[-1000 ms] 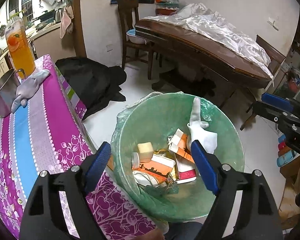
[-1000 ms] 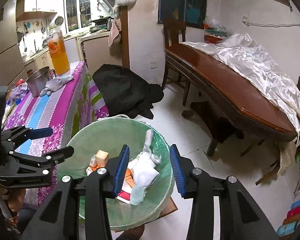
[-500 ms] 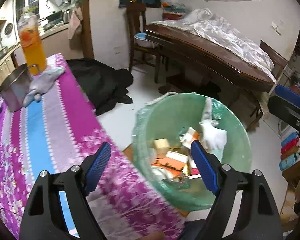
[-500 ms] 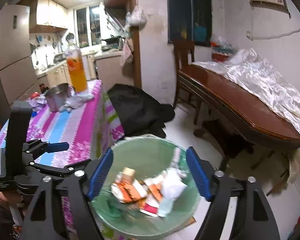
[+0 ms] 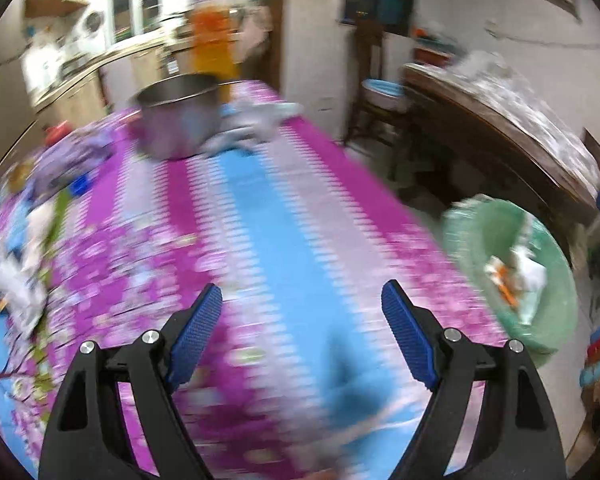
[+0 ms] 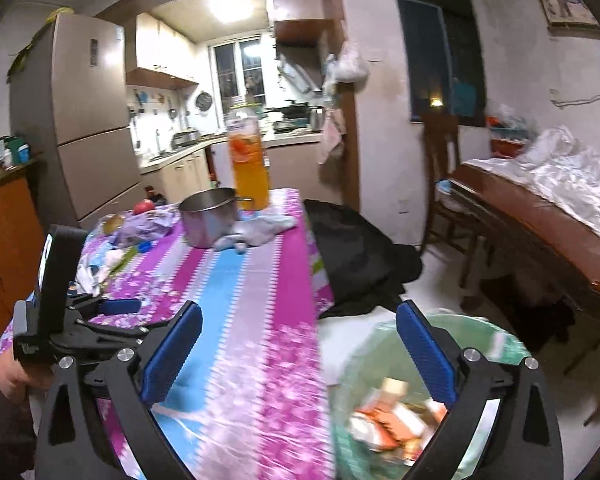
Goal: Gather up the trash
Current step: 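Move both open tools back over the table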
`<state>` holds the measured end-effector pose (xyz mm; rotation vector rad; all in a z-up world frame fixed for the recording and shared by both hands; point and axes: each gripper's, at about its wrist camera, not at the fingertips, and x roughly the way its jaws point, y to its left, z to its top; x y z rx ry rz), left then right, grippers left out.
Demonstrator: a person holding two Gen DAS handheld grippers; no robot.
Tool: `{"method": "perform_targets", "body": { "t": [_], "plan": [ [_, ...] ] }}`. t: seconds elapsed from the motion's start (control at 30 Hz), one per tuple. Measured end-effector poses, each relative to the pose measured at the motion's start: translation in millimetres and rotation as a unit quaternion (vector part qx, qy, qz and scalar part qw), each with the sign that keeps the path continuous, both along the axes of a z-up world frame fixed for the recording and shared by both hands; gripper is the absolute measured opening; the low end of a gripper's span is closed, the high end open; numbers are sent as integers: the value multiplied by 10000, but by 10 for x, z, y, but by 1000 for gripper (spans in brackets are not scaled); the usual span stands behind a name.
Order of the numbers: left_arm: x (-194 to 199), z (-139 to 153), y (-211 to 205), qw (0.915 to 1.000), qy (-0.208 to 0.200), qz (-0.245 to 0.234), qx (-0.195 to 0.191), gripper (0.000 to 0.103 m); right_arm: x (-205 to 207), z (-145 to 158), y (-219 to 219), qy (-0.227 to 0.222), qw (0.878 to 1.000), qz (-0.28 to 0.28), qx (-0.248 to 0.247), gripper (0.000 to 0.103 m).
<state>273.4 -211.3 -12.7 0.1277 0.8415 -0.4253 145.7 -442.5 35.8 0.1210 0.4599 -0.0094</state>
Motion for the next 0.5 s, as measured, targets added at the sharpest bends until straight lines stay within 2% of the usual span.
{"method": "perform_targets", "body": {
  "t": [0.17,0.27,0.33,0.43,0.5],
  "plan": [
    [223,25,1021,9960,-64,893,-62,79,432,-22,703,169,9959,877,-102,96],
    [333,15,1741,9881,-76,1530,-94,79,692,-45,1228,251,9873,1547,-244,87],
    [382,6,2111,9821,-39,1877,-140,79,938,-87,1683,398,9762,2101,-363,77],
    [421,2,2698,9708,-39,2389,-196,79,1329,-184,2479,582,9530,2911,-603,70],
    [465,-22,3015,9648,-8,2622,-185,79,1523,-236,2874,660,9405,3262,-684,69]
  ]
}}
